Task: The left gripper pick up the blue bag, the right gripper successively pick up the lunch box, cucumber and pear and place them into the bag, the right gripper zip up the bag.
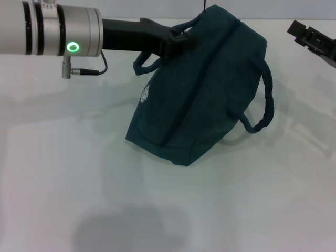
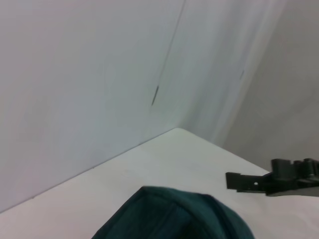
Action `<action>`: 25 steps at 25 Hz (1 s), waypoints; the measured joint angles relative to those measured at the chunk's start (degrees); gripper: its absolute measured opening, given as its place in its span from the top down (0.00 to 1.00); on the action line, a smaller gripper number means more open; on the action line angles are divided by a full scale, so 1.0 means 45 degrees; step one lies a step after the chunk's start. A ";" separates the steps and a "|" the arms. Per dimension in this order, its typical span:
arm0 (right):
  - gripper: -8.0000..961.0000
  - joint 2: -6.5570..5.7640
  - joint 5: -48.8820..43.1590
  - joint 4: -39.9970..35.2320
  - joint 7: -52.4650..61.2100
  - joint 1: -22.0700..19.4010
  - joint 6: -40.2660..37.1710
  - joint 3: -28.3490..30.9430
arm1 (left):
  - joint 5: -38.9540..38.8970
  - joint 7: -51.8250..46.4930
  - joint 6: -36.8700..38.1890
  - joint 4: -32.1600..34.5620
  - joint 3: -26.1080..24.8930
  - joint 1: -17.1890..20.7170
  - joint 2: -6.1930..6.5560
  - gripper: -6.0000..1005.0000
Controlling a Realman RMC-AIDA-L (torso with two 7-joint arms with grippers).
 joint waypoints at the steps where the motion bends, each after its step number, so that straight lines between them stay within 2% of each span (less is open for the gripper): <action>1: 0.12 0.0002 0.0002 -0.0001 -0.0009 -0.0004 -0.0004 0.0004 | 0.0022 0.0019 -0.0108 -0.0111 -0.0003 -0.0013 0.0003 0.95; 8: 0.11 -0.0010 0.0007 -0.0062 -0.0025 -0.0012 -0.0012 0.0016 | 0.0046 0.0141 -0.0595 -0.0375 -0.0022 0.0118 -0.0069 0.95; 11: 0.11 -0.0014 0.0010 -0.0070 -0.0027 -0.0004 -0.0012 0.0020 | -0.0105 0.0141 -0.0597 -0.0387 -0.0189 0.0187 -0.0083 0.78; 16: 0.11 -0.0019 -0.0012 -0.0070 -0.0029 0.0007 -0.0027 0.0024 | -0.0442 0.0143 -0.0402 -0.0278 -0.0454 0.0348 -0.0069 0.66; 21: 0.11 -0.0018 -0.0019 -0.0071 -0.0174 0.0022 -0.0292 0.0024 | -0.1656 0.0190 -0.0309 0.0116 -0.0665 0.0681 0.0090 0.54; 25: 0.11 -0.0009 -0.0034 -0.0122 -0.0698 0.0070 -0.0853 0.0017 | -0.2791 0.0680 -0.0201 0.0409 -0.1390 0.0900 0.0164 0.38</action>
